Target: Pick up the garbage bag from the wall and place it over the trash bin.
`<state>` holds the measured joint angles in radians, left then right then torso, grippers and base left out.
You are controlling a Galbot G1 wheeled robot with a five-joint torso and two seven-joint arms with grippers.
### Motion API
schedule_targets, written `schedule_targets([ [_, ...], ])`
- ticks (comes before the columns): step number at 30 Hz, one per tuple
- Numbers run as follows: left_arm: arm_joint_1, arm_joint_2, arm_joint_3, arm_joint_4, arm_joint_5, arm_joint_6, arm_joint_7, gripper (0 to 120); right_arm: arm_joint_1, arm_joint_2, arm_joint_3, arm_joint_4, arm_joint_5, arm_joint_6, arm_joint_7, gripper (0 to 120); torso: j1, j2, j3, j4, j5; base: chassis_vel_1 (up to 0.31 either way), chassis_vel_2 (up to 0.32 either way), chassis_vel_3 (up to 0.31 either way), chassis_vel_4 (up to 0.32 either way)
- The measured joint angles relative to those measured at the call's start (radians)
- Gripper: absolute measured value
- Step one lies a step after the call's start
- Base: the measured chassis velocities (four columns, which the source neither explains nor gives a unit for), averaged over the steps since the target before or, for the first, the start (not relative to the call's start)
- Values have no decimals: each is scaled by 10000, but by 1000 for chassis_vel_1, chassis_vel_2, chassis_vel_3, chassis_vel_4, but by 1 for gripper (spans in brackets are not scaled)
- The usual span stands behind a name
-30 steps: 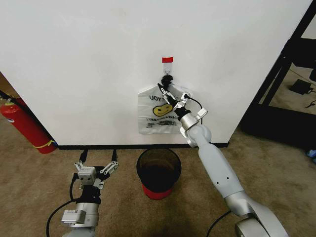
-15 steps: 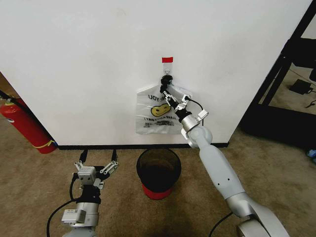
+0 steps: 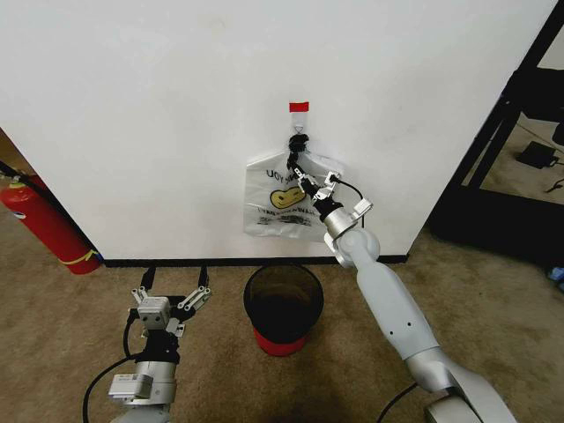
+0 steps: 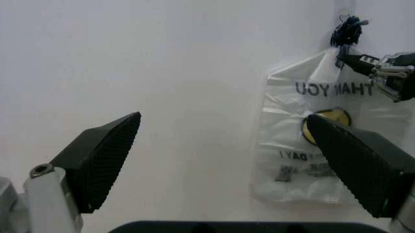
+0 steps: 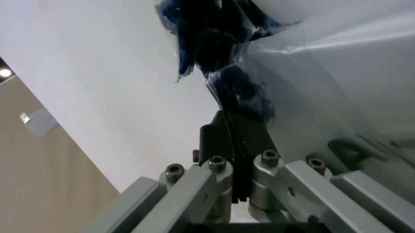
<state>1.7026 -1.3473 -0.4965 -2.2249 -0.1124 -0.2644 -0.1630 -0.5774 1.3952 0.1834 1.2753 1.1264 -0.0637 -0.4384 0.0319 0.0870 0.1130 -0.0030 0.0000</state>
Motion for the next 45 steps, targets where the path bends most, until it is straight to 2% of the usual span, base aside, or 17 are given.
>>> schedule_targets([
  [5, -23, -5, 45, -11, 0, -1, -5, 100, -490, -319, 51, 708, -220, 14, 29, 0, 0, 0, 0, -3, 0, 0, 0, 0, 0],
  [28, -127, 16, 233, 101, -47, -8, -18, 100, -2135, -722, 523, 2487, -761, 106, 271, 0, 0, 0, -1, -1, 1, 0, 0, 0, 0],
  [37, -209, 65, 352, 138, -58, -8, -19, 100, -3282, -1072, 680, 3376, -1607, 322, 299, 0, 0, 0, 0, 1, 1, 0, 0, 0, 0],
  [45, -277, 155, 537, 165, -98, -8, -19, 100, -4464, -1450, 1074, 4513, -2926, 706, 438, 0, 0, 0, -1, -1, 1, 0, 0, 0, 0],
])
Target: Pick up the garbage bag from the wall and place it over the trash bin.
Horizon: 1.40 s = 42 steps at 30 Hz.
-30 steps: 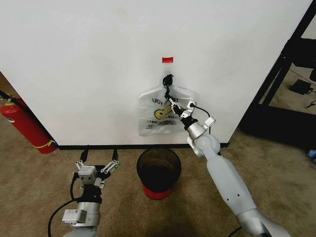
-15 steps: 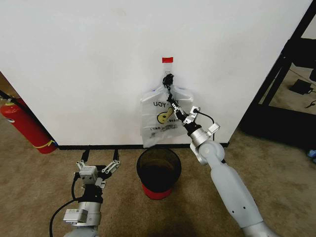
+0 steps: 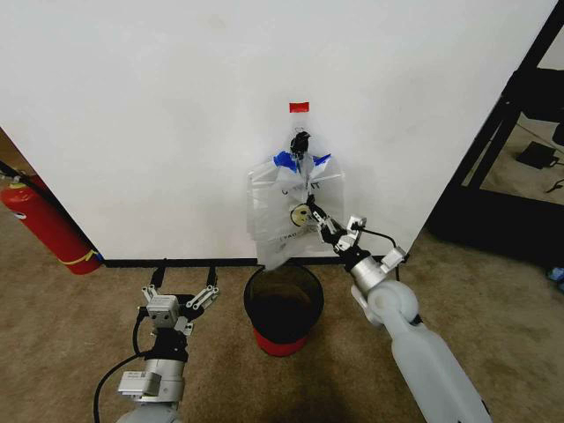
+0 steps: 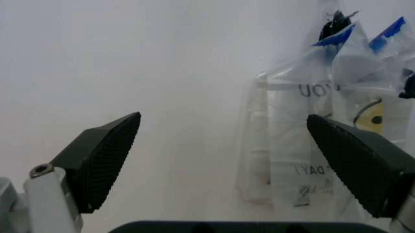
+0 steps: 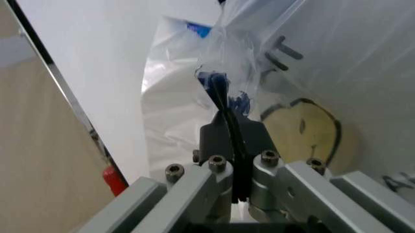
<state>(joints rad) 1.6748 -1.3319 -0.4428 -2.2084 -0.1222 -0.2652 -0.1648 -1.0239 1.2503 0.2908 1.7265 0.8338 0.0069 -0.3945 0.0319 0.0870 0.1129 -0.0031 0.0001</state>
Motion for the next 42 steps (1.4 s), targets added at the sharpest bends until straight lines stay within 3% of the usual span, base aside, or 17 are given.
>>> schedule_targets([
  [9, -27, 61, 187, 4, -13, -31, 0, 100, -1269, -233, 474, 1120, -1427, 473, 109, 0, 0, 0, 0, 0, 0, 0, 0, 0, 0],
  [13, -82, 86, 306, 47, -28, -131, 2, 100, -2508, -266, 674, 1733, -2481, 922, 250, 0, 0, 0, 0, -2, 1, 0, 0, 0, 0],
  [27, -207, 159, 478, 143, -180, -195, 13, 100, -4082, -68, 1011, 2430, -4706, 1795, 772, 0, 0, 1, 0, 1, -1, 0, 0, 0, 0],
  [42, -308, 182, 532, 295, -263, -236, 22, 100, -5319, 645, 1453, 2501, -5494, 2384, 780, 0, 0, 1, 0, 0, -2, 0, 0, 0, 0],
])
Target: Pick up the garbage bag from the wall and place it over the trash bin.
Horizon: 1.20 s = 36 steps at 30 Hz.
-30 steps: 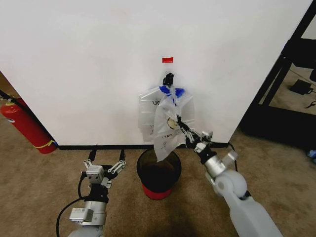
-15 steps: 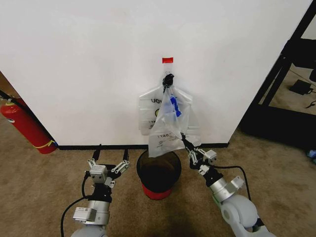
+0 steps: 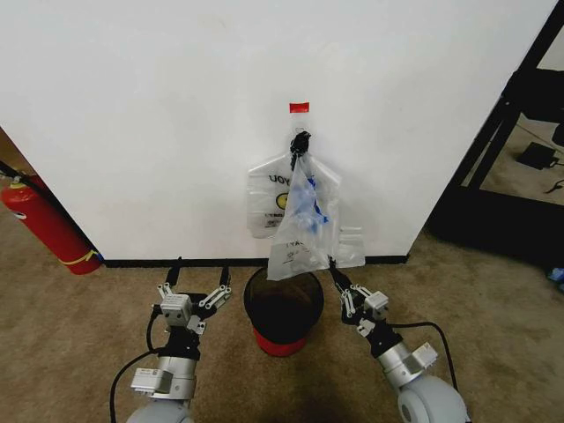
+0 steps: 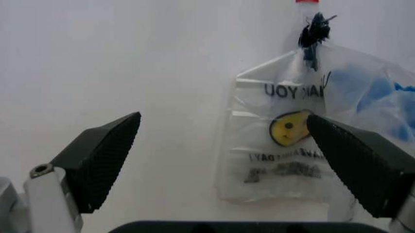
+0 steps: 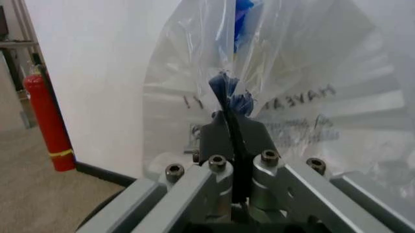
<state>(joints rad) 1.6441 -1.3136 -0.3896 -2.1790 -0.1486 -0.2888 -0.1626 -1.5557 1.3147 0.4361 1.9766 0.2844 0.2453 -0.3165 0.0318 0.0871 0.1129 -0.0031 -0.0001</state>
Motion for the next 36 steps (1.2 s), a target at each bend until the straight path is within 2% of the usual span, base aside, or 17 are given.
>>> schedule_targets([
  [21, -73, 61, 87, 63, -28, -12, 4, 100, -1319, 238, -91, 44, -936, 700, -58, 0, 0, 0, 0, -1, -1, 0, 0, 0, 0],
  [30, -13, 47, 81, 50, -16, -59, 5, 100, -1477, 319, -230, -232, -1408, 1446, -200, 0, 0, 0, 0, 0, 0, 0, 0, 0, 0],
  [36, -46, 126, 238, -18, -53, 20, -10, 100, -1306, 354, -260, -207, -1361, 1421, -92, 0, 1, -1, 1, 1, 0, 0, 0, 0, 0],
])
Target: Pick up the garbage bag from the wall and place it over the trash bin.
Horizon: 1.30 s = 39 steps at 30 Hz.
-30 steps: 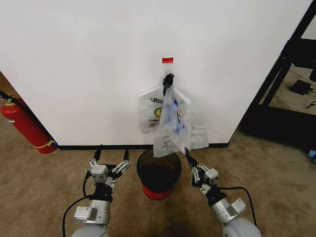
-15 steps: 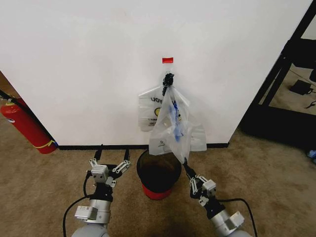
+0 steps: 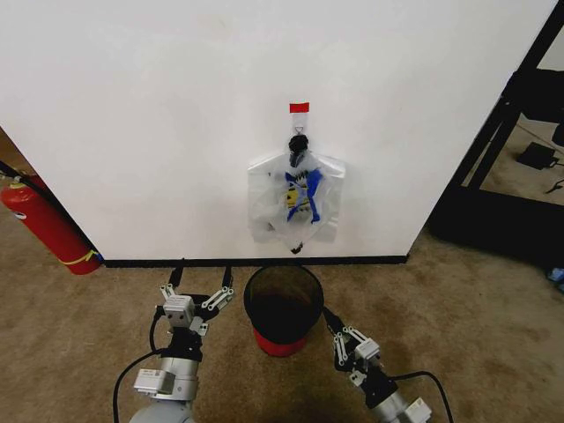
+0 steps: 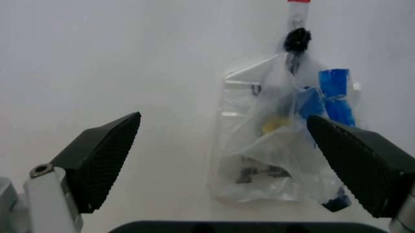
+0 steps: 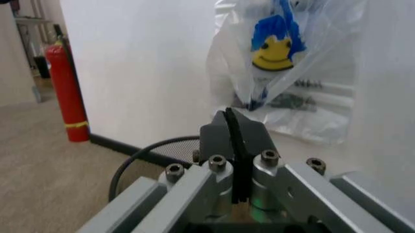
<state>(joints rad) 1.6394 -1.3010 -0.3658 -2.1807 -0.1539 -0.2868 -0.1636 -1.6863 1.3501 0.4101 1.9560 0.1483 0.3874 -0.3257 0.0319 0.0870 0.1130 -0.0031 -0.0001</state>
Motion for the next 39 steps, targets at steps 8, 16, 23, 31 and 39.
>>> schedule_targets([
  [8, -198, 1112, 756, -857, -260, 782, -85, 100, 1023, -392, -346, -19, 672, -713, 562, 0, 1, -2, 0, 9, 3, 0, 0, 0, 0],
  [16, -2759, 4041, 2183, -1536, -2998, 2666, -716, 100, 1142, -387, 290, -20, 732, -1142, 1293, 30, 1, -2, 1, -4, 1, 0, 0, 0, 0],
  [23, -7209, 4744, 4782, -140, -4836, 4277, -1452, 100, 1110, -284, 865, 271, 721, -1690, 2621, 52, 2, -2, 2, -5, -1, 0, 0, 0, 0],
  [31, -10660, 4471, 7725, 1396, -4976, 6410, -1985, 100, 888, -49, 1133, 635, 651, -1807, 2996, 83, 2, -2, 2, 1, 2, 0, 0, 0, 0],
  [39, -12400, 4091, 8751, 2235, -5069, 7275, -2109, 99, 791, 93, 1174, 697, 637, -1734, 3114, 100, 1, -2, 1, -2, 2, 0, 0, 0, 0],
])
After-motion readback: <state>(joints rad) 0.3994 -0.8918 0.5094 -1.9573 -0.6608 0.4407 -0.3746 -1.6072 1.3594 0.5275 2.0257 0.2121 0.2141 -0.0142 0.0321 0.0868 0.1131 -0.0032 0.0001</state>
